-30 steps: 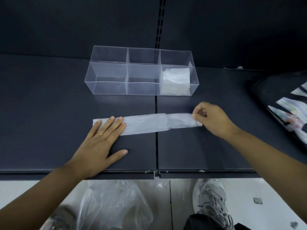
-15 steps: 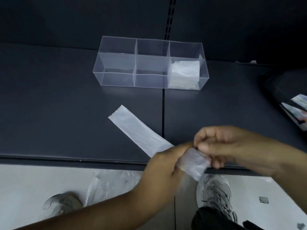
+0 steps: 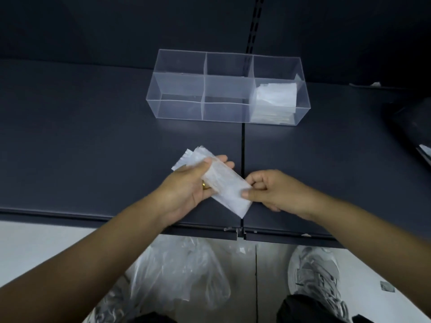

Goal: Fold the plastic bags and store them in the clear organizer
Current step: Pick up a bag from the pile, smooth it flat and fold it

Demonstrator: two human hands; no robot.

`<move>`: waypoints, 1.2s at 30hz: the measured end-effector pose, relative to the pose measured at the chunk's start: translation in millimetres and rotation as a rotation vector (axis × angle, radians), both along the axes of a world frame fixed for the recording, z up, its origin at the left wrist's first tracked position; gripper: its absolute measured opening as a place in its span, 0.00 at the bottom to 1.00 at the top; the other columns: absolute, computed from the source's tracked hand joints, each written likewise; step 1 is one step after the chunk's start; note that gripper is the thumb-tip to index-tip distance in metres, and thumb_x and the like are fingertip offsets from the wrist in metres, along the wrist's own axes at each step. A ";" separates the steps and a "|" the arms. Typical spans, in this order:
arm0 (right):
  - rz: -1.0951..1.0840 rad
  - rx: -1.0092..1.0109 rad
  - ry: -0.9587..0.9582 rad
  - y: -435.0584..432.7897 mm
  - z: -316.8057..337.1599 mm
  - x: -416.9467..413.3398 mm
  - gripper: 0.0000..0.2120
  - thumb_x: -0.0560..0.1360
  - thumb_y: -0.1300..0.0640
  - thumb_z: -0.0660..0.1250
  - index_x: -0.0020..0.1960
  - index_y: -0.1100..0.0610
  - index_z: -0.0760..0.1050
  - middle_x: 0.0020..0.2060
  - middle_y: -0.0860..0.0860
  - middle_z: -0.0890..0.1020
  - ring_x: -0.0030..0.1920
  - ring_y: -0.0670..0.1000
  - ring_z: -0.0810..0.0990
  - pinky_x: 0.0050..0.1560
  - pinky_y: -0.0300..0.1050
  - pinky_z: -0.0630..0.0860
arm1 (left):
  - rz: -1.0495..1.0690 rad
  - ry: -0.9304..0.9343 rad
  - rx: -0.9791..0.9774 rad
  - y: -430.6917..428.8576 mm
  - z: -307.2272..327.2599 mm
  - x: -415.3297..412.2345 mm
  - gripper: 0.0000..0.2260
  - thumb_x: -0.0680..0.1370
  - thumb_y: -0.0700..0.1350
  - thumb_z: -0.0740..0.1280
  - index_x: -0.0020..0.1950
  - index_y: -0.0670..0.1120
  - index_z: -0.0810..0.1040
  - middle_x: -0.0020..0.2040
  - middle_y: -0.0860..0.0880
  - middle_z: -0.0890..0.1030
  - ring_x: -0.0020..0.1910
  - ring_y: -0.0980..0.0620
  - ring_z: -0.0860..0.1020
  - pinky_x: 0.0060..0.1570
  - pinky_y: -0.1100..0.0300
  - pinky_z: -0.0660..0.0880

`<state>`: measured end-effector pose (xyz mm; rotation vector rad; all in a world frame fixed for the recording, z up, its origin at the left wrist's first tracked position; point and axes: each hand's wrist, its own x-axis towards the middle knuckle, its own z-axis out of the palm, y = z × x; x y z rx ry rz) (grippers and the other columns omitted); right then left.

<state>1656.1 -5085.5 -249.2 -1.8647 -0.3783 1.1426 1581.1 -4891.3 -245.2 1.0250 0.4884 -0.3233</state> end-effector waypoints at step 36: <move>-0.334 0.012 0.174 3.9 27.5 3.0 0.09 0.75 0.61 0.68 0.55 0.57 0.76 0.40 0.51 0.85 0.25 0.47 0.77 0.25 0.37 0.72 | -0.180 -0.710 1.500 -14.9 -37.7 -37.8 0.12 0.74 0.37 0.68 0.57 0.40 0.82 0.51 0.46 0.84 0.48 0.47 0.82 0.52 0.57 0.76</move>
